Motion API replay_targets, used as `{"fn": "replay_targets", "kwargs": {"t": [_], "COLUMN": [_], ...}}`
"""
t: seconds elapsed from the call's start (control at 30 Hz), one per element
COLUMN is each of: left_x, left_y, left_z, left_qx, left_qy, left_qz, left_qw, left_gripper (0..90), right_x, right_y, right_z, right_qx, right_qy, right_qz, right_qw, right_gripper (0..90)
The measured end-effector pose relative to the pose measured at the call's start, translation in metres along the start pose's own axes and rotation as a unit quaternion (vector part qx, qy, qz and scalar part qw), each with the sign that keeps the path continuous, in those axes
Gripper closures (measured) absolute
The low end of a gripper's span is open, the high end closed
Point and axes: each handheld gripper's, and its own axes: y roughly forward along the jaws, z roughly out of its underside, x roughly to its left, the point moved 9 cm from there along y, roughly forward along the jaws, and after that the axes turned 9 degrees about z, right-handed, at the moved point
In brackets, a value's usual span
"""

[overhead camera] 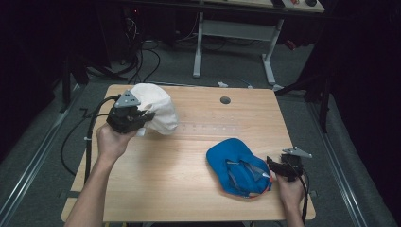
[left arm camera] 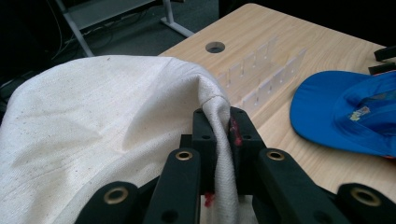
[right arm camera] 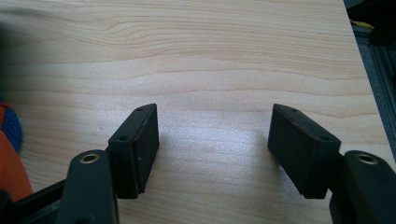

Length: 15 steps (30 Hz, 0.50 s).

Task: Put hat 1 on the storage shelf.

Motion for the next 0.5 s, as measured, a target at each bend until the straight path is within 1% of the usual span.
{"fn": "replay_targets", "kwargs": {"t": [0.2,0.3,0.33,0.47,0.5], "left_x": [0.007,0.01,0.005,0.011,0.011], "left_y": [0.012,0.018,0.023,0.029,0.029], "left_z": [-0.006,-0.007,-0.007,-0.007,-0.007], "left_qx": [0.024,0.033,0.018,0.037,0.042], "left_qy": [0.024,0.032,0.003,0.031,0.035], "left_qz": [-0.016,-0.022,-0.016,-0.027,-0.028], "left_qw": [0.9993,0.9987,0.9997,0.9985,0.9981], "left_gripper": [83.3,83.2,83.2,83.2,83.2], "right_x": [0.0,0.0,0.0,0.0,0.0], "right_y": [0.0,0.0,0.0,0.0,0.0], "right_z": [0.0,0.0,0.0,0.0,0.0], "right_qx": [0.0,0.0,0.0,0.0,0.0], "right_qy": [-0.001,0.0,0.0,0.0,0.0], "right_qz": [0.0,0.0,0.0,0.0,0.0], "right_qw": [1.0,1.0,1.0,1.0,1.0], "right_gripper": [34.0,33.9,33.9,33.9,33.9]}}
